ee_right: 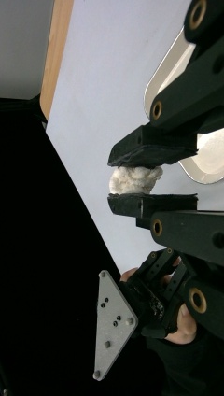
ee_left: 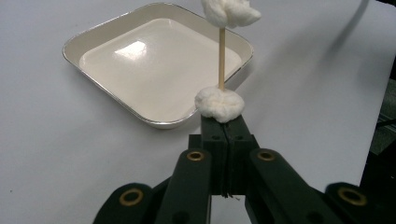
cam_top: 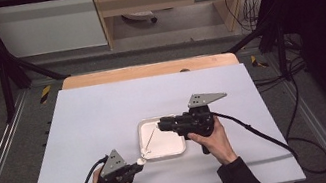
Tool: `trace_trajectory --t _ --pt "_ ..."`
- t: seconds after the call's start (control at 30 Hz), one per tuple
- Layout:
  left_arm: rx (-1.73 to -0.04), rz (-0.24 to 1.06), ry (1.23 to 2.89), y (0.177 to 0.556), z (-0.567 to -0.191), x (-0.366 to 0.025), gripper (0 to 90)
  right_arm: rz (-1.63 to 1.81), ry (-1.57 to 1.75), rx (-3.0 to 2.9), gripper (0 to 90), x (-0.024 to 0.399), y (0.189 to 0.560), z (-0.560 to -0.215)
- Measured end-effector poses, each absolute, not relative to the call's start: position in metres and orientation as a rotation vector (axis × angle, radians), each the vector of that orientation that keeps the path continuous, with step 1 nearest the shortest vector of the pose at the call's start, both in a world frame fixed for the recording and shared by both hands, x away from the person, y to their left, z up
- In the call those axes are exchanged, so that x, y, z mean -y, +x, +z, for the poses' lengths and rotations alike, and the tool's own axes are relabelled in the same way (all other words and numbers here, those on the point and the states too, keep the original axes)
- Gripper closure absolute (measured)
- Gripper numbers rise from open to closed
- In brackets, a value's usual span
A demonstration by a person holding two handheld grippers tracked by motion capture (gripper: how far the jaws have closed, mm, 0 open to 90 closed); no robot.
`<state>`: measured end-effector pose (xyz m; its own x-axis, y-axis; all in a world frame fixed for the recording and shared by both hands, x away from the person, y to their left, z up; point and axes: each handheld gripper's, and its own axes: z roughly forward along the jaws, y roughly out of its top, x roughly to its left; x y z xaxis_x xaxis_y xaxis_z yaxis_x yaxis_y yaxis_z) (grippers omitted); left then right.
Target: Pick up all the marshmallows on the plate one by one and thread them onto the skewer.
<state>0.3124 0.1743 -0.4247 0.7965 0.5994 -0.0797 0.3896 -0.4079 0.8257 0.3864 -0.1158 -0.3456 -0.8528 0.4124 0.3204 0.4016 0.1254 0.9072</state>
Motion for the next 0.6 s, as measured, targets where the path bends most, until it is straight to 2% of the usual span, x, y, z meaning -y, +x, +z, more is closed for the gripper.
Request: trace_trajectory --t 0.6 --pt "-0.7 0.306 2.088 0.311 -0.426 -0.1708 88.9 1.864 0.88 -2.451 77.0 0.1074 0.3914 -0.3519"
